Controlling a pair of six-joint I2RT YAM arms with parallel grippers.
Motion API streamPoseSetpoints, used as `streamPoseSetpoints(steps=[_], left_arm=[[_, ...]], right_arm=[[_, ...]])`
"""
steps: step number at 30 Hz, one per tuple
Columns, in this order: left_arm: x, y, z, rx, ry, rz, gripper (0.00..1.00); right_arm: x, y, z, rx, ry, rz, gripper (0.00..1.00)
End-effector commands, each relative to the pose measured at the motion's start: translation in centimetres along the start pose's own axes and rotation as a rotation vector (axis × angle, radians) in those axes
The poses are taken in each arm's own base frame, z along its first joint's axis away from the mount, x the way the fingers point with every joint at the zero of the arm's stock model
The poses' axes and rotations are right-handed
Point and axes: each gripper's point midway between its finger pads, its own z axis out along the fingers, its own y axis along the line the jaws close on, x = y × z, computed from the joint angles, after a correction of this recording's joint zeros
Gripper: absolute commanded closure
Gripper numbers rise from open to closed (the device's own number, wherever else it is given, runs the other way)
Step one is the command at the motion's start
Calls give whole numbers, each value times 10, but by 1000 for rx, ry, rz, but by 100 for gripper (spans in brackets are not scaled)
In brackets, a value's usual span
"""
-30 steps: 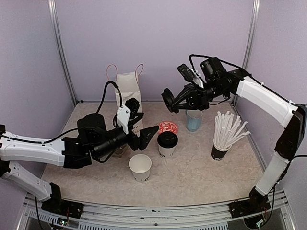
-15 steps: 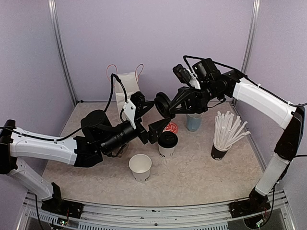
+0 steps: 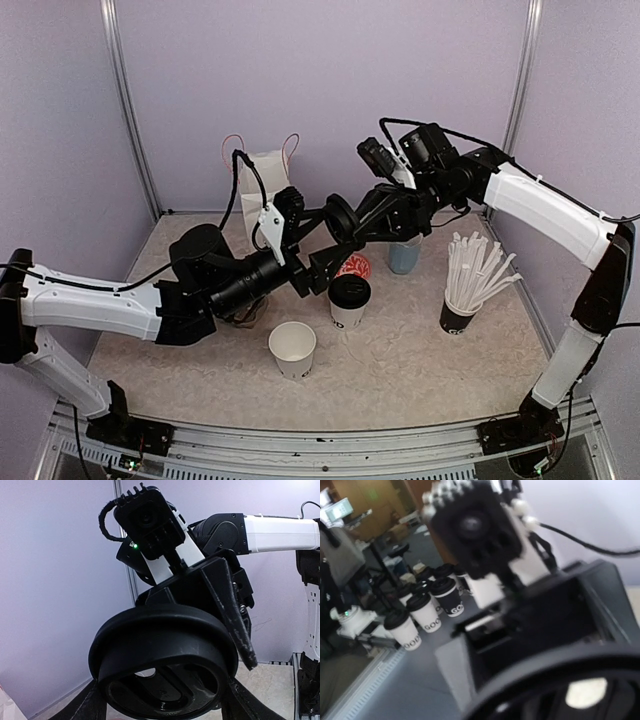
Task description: Pack the takeout coffee
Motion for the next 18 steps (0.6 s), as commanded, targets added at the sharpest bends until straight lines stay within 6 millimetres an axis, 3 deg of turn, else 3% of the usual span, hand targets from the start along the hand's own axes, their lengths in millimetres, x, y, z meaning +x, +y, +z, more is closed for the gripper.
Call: streamPoseSetpoints(steps=[1,5,8,13,18], left_arm=[[-17,7,8,-27,12,-57,31],[-7,17,5,-81,215,-132,33],[6,23,-9,-118,387,-190,34],[38,16,-56,-113,718,-255,34],[71,6,-102,-126,1024,-329,34]], right_arm=[[14,-16,1,114,82,-8,67],[32,-25,-21,204,127,-10,53],[57,-35,-38,243,115,41,50],[86,-51,-44,322,157,71,47],[101,-72,-45,371,159,147,47]])
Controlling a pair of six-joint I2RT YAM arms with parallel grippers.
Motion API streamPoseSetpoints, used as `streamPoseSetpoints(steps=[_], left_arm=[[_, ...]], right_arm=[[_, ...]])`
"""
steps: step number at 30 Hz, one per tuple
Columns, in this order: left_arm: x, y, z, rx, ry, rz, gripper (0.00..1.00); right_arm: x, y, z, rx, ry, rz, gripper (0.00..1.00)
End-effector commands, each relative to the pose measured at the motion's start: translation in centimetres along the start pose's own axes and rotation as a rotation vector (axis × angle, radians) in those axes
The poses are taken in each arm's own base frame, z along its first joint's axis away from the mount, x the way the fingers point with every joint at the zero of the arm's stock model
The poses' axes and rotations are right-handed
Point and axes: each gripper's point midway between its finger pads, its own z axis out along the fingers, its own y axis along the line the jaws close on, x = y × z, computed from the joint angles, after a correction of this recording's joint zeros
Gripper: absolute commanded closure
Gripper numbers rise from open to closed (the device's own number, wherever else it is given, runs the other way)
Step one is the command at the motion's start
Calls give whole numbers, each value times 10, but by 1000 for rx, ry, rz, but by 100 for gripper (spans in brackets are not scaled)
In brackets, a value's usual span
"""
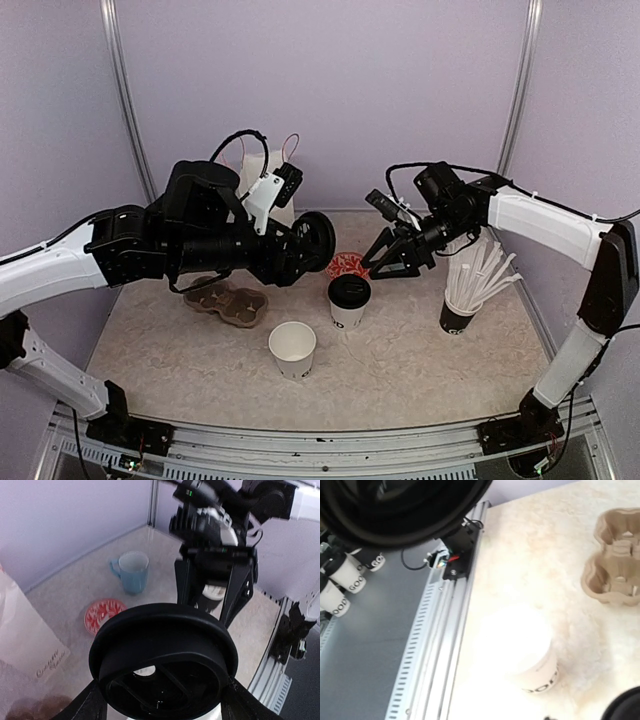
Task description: Pack the takeout coffee
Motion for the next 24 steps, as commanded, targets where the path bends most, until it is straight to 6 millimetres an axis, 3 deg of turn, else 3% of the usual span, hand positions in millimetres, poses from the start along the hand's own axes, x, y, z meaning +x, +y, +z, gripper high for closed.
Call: streamPoseSetpoints(steps=[1,5,10,15,24], left_arm=[[97,13,-20,-70,451,-69,34],[135,13,-24,-95,630,-100,35],[169,19,-18,-148,770,-74,34],[172,11,-2,-118,800,-55,34],[168,6,16,-114,836,-14,34]], right_arm=[[1,-22,4,80,2,23,47],[11,-41,14,132,36,89,48],[21,-39,33,118,88,104,48],[28,-33,45,98,121,102,47],[31,-35,46,91,134,113,48]])
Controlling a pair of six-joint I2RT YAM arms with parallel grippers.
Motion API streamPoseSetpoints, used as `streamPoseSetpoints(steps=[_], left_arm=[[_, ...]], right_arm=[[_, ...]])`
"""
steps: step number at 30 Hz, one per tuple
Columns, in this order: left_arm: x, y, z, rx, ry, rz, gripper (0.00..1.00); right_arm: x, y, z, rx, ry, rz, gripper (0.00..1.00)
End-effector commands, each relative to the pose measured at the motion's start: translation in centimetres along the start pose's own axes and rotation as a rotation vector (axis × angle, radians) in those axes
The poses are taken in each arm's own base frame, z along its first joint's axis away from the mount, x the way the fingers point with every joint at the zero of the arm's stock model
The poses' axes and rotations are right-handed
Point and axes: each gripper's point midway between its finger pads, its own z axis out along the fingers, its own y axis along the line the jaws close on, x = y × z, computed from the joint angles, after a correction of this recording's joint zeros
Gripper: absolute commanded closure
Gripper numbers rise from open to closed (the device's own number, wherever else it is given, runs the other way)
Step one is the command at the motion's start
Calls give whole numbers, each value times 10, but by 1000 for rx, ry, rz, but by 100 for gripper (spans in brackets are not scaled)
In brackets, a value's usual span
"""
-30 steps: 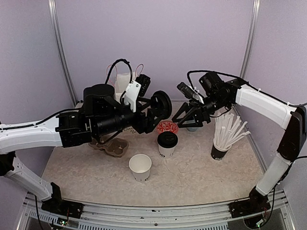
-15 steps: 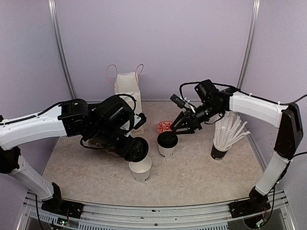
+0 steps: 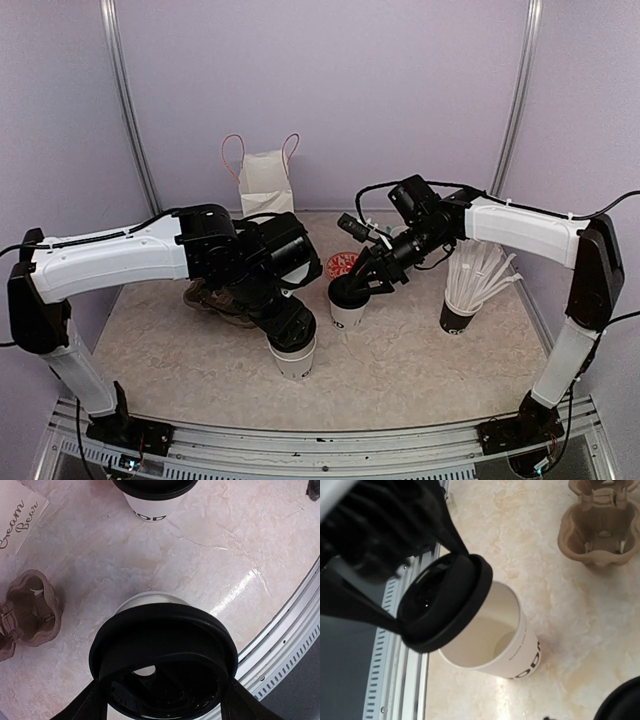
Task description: Pack the takeout coffee
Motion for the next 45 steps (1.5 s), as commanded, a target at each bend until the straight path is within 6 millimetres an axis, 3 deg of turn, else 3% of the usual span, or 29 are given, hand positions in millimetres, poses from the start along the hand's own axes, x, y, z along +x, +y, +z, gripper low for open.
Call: streamPoseSetpoints(steps=[1,25,45], left_arm=[[-2,-7,1,11,33,36,34],[1,-5,26,-71,142,59,35],[6,2,27,-116,184,63,35]], right_arm=[[4,-4,3,1,20,21,48],[12,-6,4,21,46,17,47],[18,-6,6,13,56,24,47]])
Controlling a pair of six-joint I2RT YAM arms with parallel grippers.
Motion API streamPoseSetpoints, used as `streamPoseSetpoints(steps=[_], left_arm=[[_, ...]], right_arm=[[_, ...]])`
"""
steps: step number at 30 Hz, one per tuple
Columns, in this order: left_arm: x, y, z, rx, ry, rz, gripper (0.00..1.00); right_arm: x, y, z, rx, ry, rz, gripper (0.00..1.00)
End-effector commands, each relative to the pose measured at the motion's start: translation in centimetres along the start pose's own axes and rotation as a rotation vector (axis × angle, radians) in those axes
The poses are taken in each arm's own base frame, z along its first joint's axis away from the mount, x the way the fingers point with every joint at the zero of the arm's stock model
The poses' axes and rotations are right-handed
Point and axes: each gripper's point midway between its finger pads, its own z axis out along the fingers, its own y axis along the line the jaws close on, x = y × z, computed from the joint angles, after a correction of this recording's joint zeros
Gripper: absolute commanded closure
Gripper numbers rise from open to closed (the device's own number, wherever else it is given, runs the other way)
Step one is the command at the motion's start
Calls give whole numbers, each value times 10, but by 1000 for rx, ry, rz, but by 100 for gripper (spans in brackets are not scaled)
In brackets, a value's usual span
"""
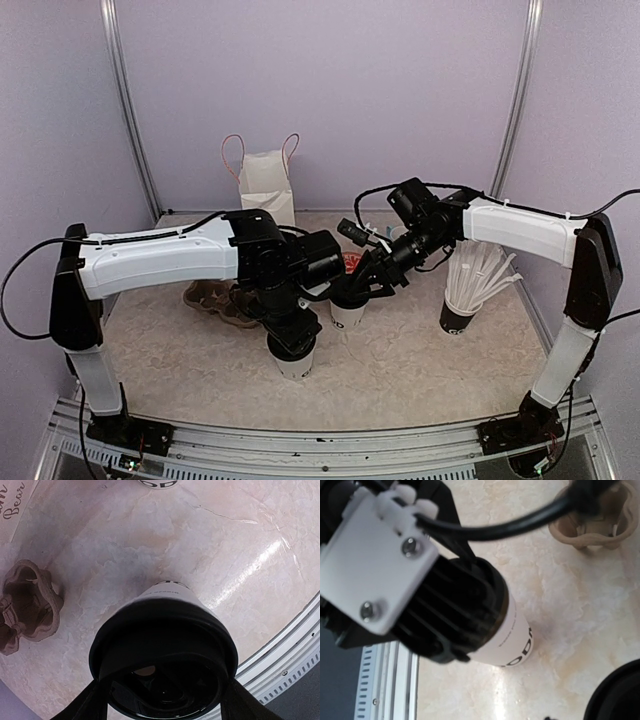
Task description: Pack the takeout coffee
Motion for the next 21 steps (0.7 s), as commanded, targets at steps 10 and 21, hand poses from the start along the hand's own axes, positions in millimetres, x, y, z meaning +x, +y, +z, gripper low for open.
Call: streamPoseSetpoints(steps=[10,21], left_arm=[[-2,-3,4,5,-1,17,35],[3,-5,20,20,33,25,35]], right_arm=[[9,0,5,-19,22,20,47],[12,1,5,-18,27,22,47]])
